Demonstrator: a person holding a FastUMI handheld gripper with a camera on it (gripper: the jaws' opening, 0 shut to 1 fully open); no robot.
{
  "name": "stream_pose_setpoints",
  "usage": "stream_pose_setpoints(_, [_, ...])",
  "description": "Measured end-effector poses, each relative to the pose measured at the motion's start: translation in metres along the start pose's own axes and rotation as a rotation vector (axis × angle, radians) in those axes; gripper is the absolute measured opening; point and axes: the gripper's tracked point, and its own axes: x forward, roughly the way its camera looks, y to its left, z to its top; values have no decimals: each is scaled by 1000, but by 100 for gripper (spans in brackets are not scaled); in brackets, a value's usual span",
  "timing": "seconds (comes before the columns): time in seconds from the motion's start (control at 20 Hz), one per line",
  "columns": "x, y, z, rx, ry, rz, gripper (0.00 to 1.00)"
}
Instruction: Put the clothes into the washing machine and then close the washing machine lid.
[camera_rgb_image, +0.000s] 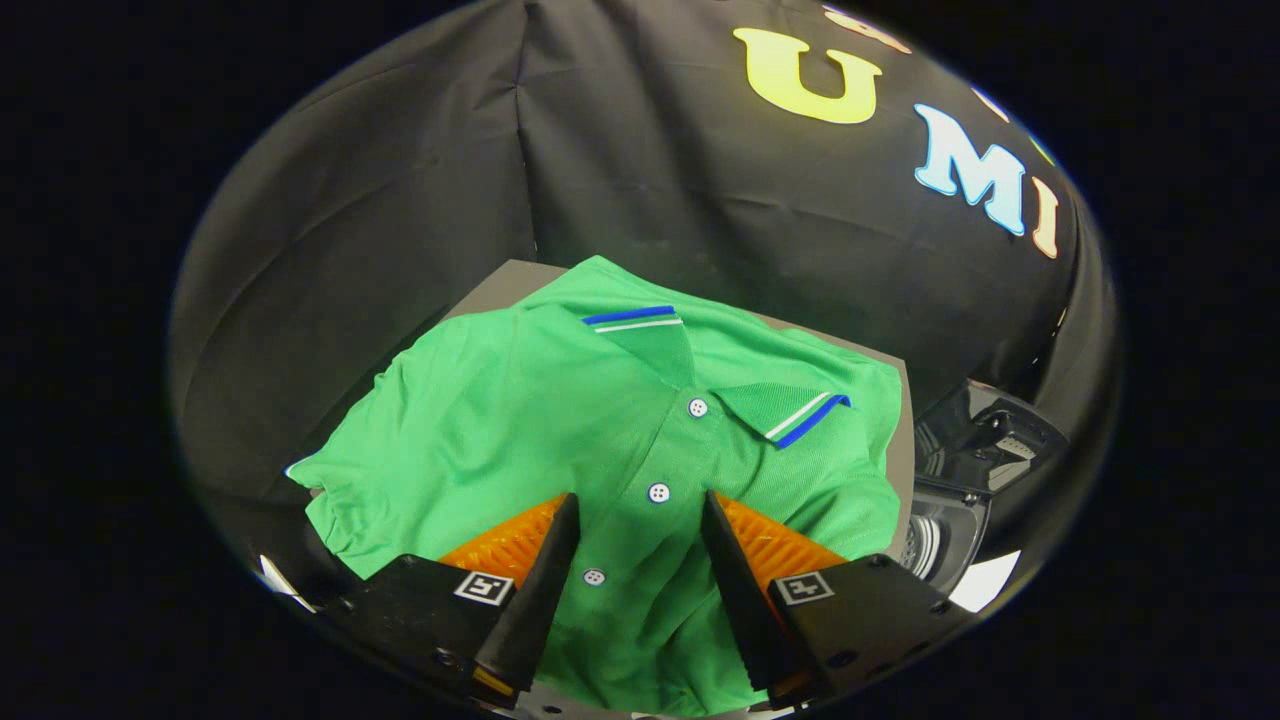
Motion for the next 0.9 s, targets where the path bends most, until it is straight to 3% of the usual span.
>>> stream_pose_setpoints(0.1, [3, -3, 2, -23, -10, 9, 80])
stream_pose_setpoints(0.2, [0, -2, 3, 43, -24, 20, 16])
stream_pose_setpoints(0.35, [1, -3, 4, -25, -48, 29, 16])
stream_pose_setpoints(0.45, [1, -1, 3, -12, -61, 34, 2])
stream_pose_setpoints(0.9, [-25, -1, 19, 12, -139, 93, 2])
